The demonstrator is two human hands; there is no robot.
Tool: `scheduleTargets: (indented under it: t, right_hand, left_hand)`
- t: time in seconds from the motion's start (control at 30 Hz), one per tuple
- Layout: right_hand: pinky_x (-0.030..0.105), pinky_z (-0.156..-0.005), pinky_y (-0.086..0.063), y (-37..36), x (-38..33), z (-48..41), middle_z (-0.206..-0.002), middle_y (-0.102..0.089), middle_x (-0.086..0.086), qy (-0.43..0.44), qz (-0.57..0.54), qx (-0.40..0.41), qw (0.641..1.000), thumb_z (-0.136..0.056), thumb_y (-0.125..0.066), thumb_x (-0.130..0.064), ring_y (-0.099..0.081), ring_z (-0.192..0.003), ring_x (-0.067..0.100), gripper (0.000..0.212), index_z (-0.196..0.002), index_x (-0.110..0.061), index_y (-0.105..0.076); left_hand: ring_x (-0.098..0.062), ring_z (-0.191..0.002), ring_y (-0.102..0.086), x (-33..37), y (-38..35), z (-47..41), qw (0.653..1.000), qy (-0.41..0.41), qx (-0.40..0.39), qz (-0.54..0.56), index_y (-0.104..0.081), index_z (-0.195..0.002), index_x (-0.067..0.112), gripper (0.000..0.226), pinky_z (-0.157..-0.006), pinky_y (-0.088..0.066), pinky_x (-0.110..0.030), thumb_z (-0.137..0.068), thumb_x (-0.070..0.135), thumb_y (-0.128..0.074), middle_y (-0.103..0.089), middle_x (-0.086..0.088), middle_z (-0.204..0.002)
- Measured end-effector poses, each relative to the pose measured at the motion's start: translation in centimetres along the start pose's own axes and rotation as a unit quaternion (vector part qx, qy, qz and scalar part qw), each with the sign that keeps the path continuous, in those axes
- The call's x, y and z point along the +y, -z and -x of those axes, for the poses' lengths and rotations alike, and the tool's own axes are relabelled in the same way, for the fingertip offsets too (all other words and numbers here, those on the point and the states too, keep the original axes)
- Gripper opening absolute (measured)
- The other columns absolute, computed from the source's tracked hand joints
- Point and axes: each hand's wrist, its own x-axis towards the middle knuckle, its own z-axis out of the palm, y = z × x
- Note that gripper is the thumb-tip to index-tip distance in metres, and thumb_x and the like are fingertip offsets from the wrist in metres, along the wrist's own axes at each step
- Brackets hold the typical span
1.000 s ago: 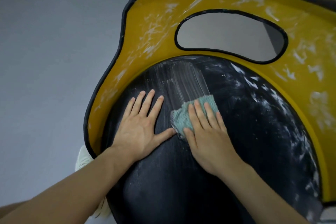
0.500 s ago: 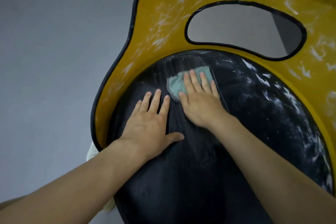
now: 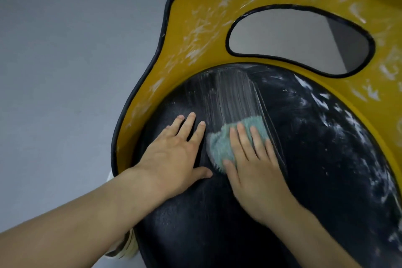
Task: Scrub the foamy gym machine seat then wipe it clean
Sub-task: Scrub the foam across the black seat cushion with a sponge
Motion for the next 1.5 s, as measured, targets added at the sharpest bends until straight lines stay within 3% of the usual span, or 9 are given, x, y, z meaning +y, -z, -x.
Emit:
scheduleTargets:
  t: [0.1, 0.23, 0.4, 0.5, 0.8, 0.93, 1.03, 1.27, 1.5]
  right_hand:
    - [0.045, -0.123, 0.004, -1.1, 0.2, 3.0, -0.170, 0.007, -0.005, -0.006, 0.016, -0.012, 1.000, -0.105, 0.000, -0.052, 0.016, -0.155, 0.017, 0.065, -0.162, -0.022, 0.006]
    - [0.043, -0.122, 0.020, 0.4, 0.2, -2.8, -0.163, 0.032, -0.009, -0.012, 0.019, -0.001, 1.000, -0.099, 0.006, -0.053, 0.035, -0.148, 0.015, 0.063, -0.152, -0.029, 0.030]
    - [0.048, -0.123, 0.016, 3.4, -0.4, -14.8, -0.168, 0.022, -0.003, -0.052, 0.001, -0.008, 0.999, -0.108, -0.010, -0.047, 0.025, -0.153, 0.021, 0.063, -0.161, -0.023, 0.014]
    - [0.051, -0.123, 0.014, 4.4, -0.9, -17.3, -0.169, 0.020, -0.001, -0.061, -0.003, -0.023, 0.998, -0.108, -0.012, -0.045, 0.023, -0.154, 0.024, 0.063, -0.161, -0.020, 0.012]
    - [0.045, -0.124, 0.014, 0.8, 0.0, -1.8, -0.165, 0.029, -0.005, -0.028, -0.010, -0.011, 0.999, -0.106, -0.003, -0.050, 0.032, -0.150, 0.017, 0.063, -0.158, -0.024, 0.023]
    - [0.046, -0.123, 0.008, -0.9, -0.3, 2.9, -0.170, 0.011, -0.003, -0.028, 0.010, -0.004, 1.000, -0.104, -0.005, -0.051, 0.018, -0.155, 0.019, 0.066, -0.161, -0.022, 0.006]
    - [0.044, -0.123, 0.019, 0.1, -0.4, -1.6, -0.164, 0.031, -0.007, -0.036, 0.005, -0.011, 0.999, -0.104, 0.000, -0.050, 0.034, -0.148, 0.017, 0.062, -0.156, -0.026, 0.025]
    - [0.051, -0.123, 0.014, 4.4, -0.6, -17.9, -0.168, 0.021, -0.002, -0.061, -0.003, -0.025, 0.998, -0.108, -0.011, -0.047, 0.024, -0.153, 0.024, 0.063, -0.161, -0.022, 0.013]
    - [0.048, -0.124, 0.013, 4.4, -0.4, -15.7, -0.169, 0.020, -0.002, -0.041, -0.001, -0.017, 0.999, -0.108, -0.010, -0.047, 0.023, -0.153, 0.021, 0.063, -0.161, -0.022, 0.013]
  left_hand:
    - [-0.023, -0.153, 0.021, 0.1, -0.4, 0.4, 1.000, 0.004, 0.012, 0.007, 0.020, -0.158, 0.021, 0.103, -0.127, 0.000, -0.040, -0.093, 0.073, -0.041, 0.029, -0.006, -0.164]
    - [-0.022, -0.153, 0.023, 0.2, -0.6, 0.6, 1.000, 0.010, 0.019, 0.011, 0.020, -0.158, 0.021, 0.103, -0.127, 0.000, -0.040, -0.092, 0.075, -0.038, 0.030, -0.005, -0.164]
    - [-0.022, -0.152, 0.023, 0.1, -0.4, 0.0, 1.000, 0.008, 0.000, -0.005, 0.023, -0.157, 0.022, 0.106, -0.127, 0.002, -0.040, -0.090, 0.078, -0.037, 0.031, -0.005, -0.163]
    - [-0.024, -0.152, 0.023, 0.4, 0.2, -0.6, 1.000, 0.014, -0.013, -0.006, 0.024, -0.157, 0.021, 0.111, -0.127, 0.001, -0.040, -0.088, 0.080, -0.040, 0.031, -0.006, -0.163]
    - [-0.024, -0.153, 0.021, 0.8, 0.1, -0.3, 1.000, 0.021, -0.001, 0.015, 0.021, -0.158, 0.020, 0.111, -0.127, 0.000, -0.040, -0.088, 0.077, -0.045, 0.029, -0.006, -0.164]
    - [-0.021, -0.152, 0.023, 0.4, -0.4, 0.1, 1.000, 0.015, 0.008, 0.024, 0.021, -0.157, 0.021, 0.109, -0.126, 0.004, -0.037, -0.089, 0.077, -0.044, 0.030, -0.005, -0.164]
    - [-0.019, -0.152, 0.023, 0.2, -0.1, 0.1, 0.999, 0.015, 0.003, 0.028, 0.021, -0.158, 0.023, 0.110, -0.126, 0.004, -0.036, -0.088, 0.077, -0.045, 0.031, -0.003, -0.163]
    - [-0.021, -0.152, 0.025, 0.1, 0.6, -0.9, 1.000, 0.010, -0.024, 0.011, 0.024, -0.156, 0.022, 0.118, -0.127, 0.002, -0.039, -0.083, 0.081, -0.047, 0.033, -0.005, -0.162]
    - [-0.022, -0.152, 0.025, 0.4, 1.0, -1.4, 0.999, 0.014, -0.034, 0.012, 0.024, -0.157, 0.022, 0.121, -0.127, 0.000, -0.041, -0.081, 0.082, -0.050, 0.034, -0.005, -0.162]
